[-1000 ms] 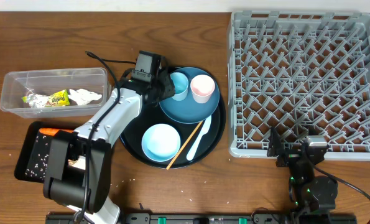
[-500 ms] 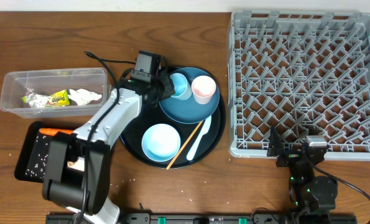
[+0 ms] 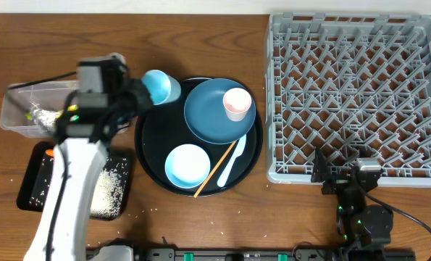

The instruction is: Sort waste into correct bins and load items into the dishwasher rack

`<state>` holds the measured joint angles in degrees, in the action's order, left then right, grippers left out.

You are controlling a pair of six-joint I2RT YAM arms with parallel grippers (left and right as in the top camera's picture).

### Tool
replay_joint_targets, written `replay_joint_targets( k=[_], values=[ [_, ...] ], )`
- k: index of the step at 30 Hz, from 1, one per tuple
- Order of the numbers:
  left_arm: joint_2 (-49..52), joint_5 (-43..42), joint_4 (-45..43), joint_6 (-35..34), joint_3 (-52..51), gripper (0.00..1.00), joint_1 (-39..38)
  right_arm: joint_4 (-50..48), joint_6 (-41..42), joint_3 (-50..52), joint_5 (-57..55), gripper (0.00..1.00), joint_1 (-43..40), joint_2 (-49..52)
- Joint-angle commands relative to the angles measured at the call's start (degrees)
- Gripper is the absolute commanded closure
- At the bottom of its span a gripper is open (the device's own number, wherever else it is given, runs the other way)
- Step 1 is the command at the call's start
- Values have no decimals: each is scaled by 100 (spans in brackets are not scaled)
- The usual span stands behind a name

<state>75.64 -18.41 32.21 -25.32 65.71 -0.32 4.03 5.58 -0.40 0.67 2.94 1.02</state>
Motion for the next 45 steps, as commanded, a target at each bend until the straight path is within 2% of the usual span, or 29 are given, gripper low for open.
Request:
replay_joint_targets(
  k=[1, 8, 11, 15, 20, 23, 27, 33, 37, 40, 45],
  values=[
    [-278, -1488, -105, 691, 70, 94, 319, 20, -50, 9, 22, 1, 74, 0],
    [-155, -4207, -575, 1038, 70, 94, 848, -297, 2, 9, 111, 1, 74, 0],
    [13, -5224, -942, 1049, 70, 94, 992, -308, 313, 9, 494, 1, 76, 0],
    [304, -6142, -1429, 1019, 70, 94, 1104, -763, 516, -24, 1757, 1, 76, 2],
    [610, -6369, -1502, 1021, 68, 94, 1123, -363, 942, -713, 2328, 1, 76, 247],
    [734, -6369, -1515, 1027, 68, 94, 1123, 144, 938, -1580, 2586, 1, 76, 868],
    [785, -6371, -1602, 1027, 68, 94, 1123, 684, 935, -3003, 3259, 1, 76, 2271],
    [785, -6555, -1843, 1025, 68, 94, 1123, 826, 940, -4815, 5678, 1, 76, 4575],
    [785, -6817, -1996, 896, 68, 94, 1123, 37, 942, -5574, 7532, 1, 72, 5895],
    [787, -6819, -1996, 894, 68, 94, 1123, -1134, 1185, -5783, 8325, 1, 50, 6577],
    [787, -7106, -2356, 861, 68, 94, 1121, -2544, 2986, -5790, 8236, 1, 48, 7427]
  ],
)
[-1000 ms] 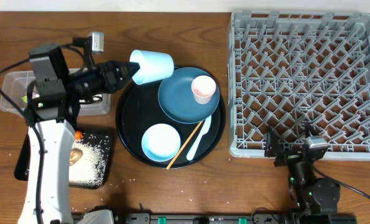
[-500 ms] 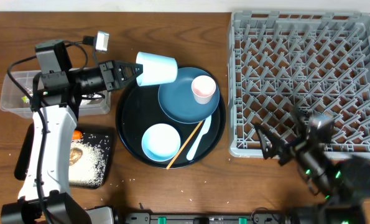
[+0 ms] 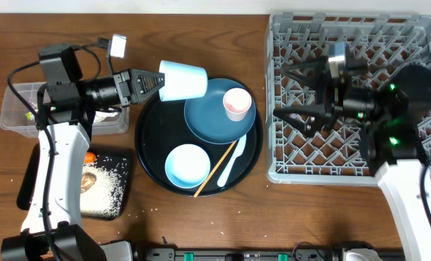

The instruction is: Sort waste into correct bins and load items into the dishwasher rack

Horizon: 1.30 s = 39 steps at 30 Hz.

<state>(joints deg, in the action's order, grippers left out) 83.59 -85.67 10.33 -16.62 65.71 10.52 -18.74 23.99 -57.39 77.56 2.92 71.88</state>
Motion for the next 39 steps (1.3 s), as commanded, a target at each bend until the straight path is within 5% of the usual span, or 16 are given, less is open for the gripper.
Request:
replay_joint_targets(
  k=[1, 6, 17, 24, 39],
  values=[
    [-9, -435, -334, -129, 68, 94, 33, -439, 1353, -92, 560, 1, 55, 518],
    [-9, -431, -966, -662, 68, 94, -15, -702, 1679, -92, 527, 1, 251, 1211],
    [-4, 0, -1346, -662, 68, 94, -780, -1757, 2133, -92, -236, 7, 691, 1655],
    [13, 238, -1349, -662, 68, 94, -863, -2006, 1895, -90, -282, 14, 975, 1655],
    [28, 234, -1346, -662, 63, 94, -863, -2184, 1056, -90, -627, 8, 1587, 1655]
  ],
)
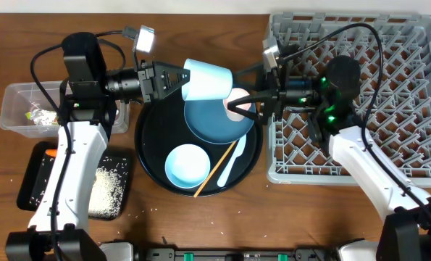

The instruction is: Sort waste into correct bins and load items into the dishwasher rack

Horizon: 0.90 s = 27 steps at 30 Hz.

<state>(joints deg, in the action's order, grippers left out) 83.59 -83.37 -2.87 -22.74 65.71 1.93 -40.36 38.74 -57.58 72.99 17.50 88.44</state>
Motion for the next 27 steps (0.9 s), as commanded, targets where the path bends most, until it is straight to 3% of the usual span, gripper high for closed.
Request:
replay_joint_targets(
  k=[1, 5, 21, 27],
  values=[
    [28, 4, -26, -50, 63, 94, -4, -22, -463, -72, -229, 9, 157, -2],
    [28, 2, -24, -52, 63, 94, -4, -22, -726, -72, -295, 13, 243, -2],
    [28, -20, -15, -52, 52, 94, -4, -256, -1235, -72, -610, 14, 358, 7],
    [28, -17, 0, -50, 52, 94, -4, -256, -1250, -72, -684, 22, 358, 7]
  ],
)
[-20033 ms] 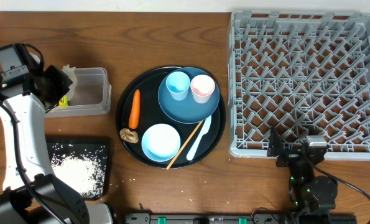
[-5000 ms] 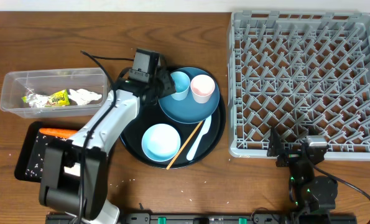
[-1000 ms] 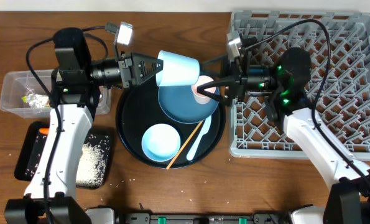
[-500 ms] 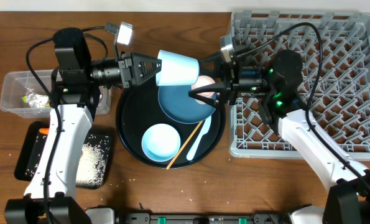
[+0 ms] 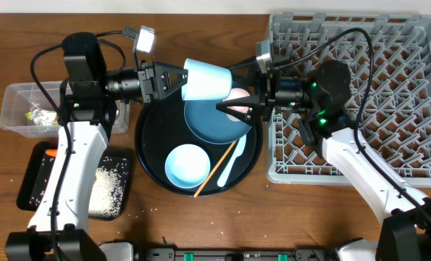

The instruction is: Sort waste into correct bins and load items into the dishwasher rack

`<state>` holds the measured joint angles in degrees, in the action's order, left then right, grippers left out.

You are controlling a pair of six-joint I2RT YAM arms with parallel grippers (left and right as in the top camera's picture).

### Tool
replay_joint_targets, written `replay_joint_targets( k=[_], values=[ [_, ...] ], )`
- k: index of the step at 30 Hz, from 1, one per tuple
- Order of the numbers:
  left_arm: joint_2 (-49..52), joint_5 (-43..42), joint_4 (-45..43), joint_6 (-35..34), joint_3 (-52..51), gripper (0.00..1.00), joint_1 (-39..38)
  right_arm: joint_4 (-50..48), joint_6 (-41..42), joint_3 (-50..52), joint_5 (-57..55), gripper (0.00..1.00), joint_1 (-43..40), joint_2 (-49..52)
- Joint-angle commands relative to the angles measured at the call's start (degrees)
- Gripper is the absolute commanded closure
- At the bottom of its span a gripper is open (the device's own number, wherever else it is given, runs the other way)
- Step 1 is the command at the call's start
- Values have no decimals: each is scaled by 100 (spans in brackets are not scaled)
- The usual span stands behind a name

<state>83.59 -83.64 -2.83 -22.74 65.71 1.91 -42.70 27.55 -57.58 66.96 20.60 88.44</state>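
My left gripper (image 5: 176, 80) is shut on a light blue cup (image 5: 208, 78), holding it on its side above the dark blue plate (image 5: 204, 122). The right gripper (image 5: 231, 88) stands open, one finger above the cup's right end and one below it; whether they touch it cannot be told. A pink cup (image 5: 238, 100) stands on the plate, partly hidden behind the right fingers. A light blue bowl (image 5: 186, 164), a white spoon (image 5: 230, 161) and a chopstick (image 5: 214, 172) lie on the round black tray (image 5: 148, 156). The grey dishwasher rack (image 5: 374, 109) is at the right.
A clear plastic bin (image 5: 23, 109) with scraps stands at the far left. In front of it lies a black tray (image 5: 103, 190) strewn with rice and a bit of orange. Cables trail over both arms.
My right gripper has moved a little left, so its open fingers now lie on either side of the blue cup's right end. The left gripper and cup have stayed put.
First my left gripper was at the blue cup by the black tray's back left edge, with the right arm low at the table's front. Then the cup hung sideways over the tray and the right arm was above the rack. Both have since met over the plate.
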Motion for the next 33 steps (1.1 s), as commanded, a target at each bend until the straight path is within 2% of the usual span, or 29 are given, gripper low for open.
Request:
replay_joint_targets(
  k=[1, 9, 17, 19, 23, 26, 28, 33],
  values=[
    [28, 9, -4, -50, 52, 94, -2, -22, -131, -72, -81, 23, 48, 7],
    [28, 9, -4, -50, 52, 94, -2, -20, -225, -70, -199, 18, 157, 9],
    [28, -136, -9, -50, 52, 94, -2, -35, -297, -72, -273, 21, 243, 142],
    [28, -173, -9, -50, 52, 94, -2, -105, -295, -72, -271, 26, 249, 214],
    [28, -184, -7, -48, 52, 94, -2, -496, -122, -72, -267, 48, 267, 361],
    [28, -184, -7, -48, 52, 94, 0, -647, -122, -72, -245, 57, 271, 363],
    [28, -184, -7, -48, 52, 94, 0, -826, -37, -72, -240, 60, 271, 363],
    [28, -184, -4, -48, -7, 94, -2, -1244, 254, -72, -203, 59, 269, 363]
  ],
)
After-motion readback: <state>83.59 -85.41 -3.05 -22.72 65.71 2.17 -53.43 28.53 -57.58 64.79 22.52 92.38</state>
